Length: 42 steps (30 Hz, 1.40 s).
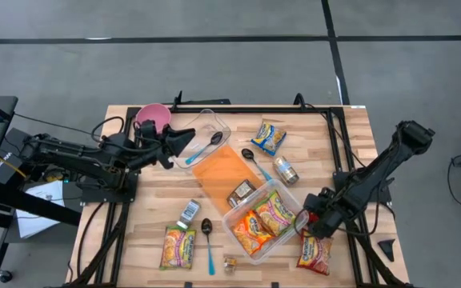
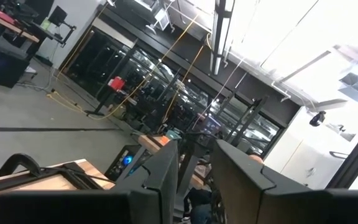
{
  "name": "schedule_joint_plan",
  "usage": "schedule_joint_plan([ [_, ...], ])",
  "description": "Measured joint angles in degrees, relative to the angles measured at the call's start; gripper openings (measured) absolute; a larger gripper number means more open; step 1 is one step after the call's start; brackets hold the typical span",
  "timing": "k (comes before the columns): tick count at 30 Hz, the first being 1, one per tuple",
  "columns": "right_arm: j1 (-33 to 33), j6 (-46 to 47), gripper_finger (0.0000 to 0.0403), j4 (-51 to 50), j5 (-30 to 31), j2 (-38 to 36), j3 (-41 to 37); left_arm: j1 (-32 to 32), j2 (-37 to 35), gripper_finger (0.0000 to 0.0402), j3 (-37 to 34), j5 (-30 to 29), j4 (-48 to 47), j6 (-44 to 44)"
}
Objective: Pick & Place Food Item
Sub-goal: Put the red seasoning can into the orange bin
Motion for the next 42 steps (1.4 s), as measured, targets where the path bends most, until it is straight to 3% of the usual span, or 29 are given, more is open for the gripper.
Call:
schedule_joint_plan([
  [8,0.56,2.47,0.0195,-0.39,-0.71,-0.93,0.03,0.0,0.0,0.0099,0.0,0.0,0.07,0.0],
  [15,2.92,7.14,0.0197,-3.62,-0.59,-3.97,1.45,0.01,0.0,0.0099,0.0,0.0,0.08,-0.01],
  [28,5.85,14.13,0.0197,-23.13,3.53,-9.78,9.77,0.02,0.0,0.0099,0.0,0.0,0.06,-0.02],
  [36,1.26,11.73,0.0197,-32.91,7.6,-11.61,18.4,0.02,0.0,0.0099,0.0,0.0,0.06,0.07],
  [42,-6.76,3.25,0.0197,-34.92,9.09,-11.66,24.94,0.02,0.0,0.0099,0.0,-0.02,0.02,0.11],
])
